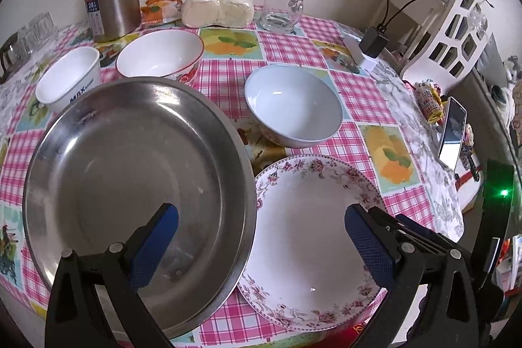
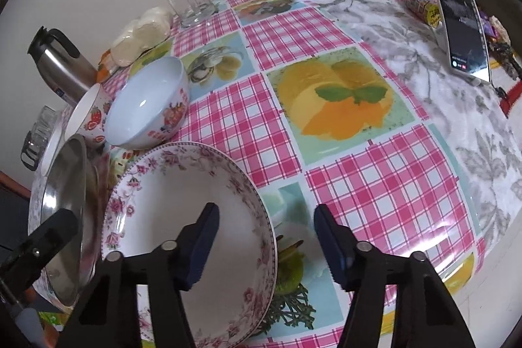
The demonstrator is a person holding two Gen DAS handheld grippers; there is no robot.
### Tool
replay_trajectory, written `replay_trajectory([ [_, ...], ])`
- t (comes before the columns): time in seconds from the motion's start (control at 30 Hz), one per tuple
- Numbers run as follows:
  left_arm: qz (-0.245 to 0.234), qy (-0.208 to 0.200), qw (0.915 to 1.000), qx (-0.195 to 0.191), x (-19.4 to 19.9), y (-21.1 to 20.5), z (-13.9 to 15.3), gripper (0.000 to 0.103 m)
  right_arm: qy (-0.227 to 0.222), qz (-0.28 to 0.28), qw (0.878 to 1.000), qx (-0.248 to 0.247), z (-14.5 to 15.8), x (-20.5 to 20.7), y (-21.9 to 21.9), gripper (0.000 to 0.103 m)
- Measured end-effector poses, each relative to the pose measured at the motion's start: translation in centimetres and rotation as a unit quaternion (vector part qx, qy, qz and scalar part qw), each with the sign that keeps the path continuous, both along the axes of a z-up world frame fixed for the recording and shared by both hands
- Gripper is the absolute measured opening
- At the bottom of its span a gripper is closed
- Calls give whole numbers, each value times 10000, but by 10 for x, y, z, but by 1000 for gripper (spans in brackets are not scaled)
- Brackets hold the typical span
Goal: Organize plates and bowls
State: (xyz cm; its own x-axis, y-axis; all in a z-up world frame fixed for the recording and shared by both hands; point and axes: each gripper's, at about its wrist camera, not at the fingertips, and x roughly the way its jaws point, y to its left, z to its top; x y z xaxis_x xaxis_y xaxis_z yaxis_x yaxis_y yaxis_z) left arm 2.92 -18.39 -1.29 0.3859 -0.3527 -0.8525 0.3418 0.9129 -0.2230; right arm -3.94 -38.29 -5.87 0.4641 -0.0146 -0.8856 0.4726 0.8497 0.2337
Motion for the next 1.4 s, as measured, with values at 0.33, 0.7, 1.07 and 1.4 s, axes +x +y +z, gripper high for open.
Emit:
replay_trajectory([
  [0.33,4,36,10000,59,1,0,-1,102,252,180,9995,-17,-13,5,5,38],
  [0.7,165,-140,9997,99,3,4,-1,102,270,284,9992,-93,-14,8,9,32],
  [1.07,318,4,9995,6,8,11,-2,102,204,289,9994,-18,-14,7,7,27],
  [1.4,206,7,9998,-11,5,7,1,102,145,215,9997,25,-14,5,3,27],
])
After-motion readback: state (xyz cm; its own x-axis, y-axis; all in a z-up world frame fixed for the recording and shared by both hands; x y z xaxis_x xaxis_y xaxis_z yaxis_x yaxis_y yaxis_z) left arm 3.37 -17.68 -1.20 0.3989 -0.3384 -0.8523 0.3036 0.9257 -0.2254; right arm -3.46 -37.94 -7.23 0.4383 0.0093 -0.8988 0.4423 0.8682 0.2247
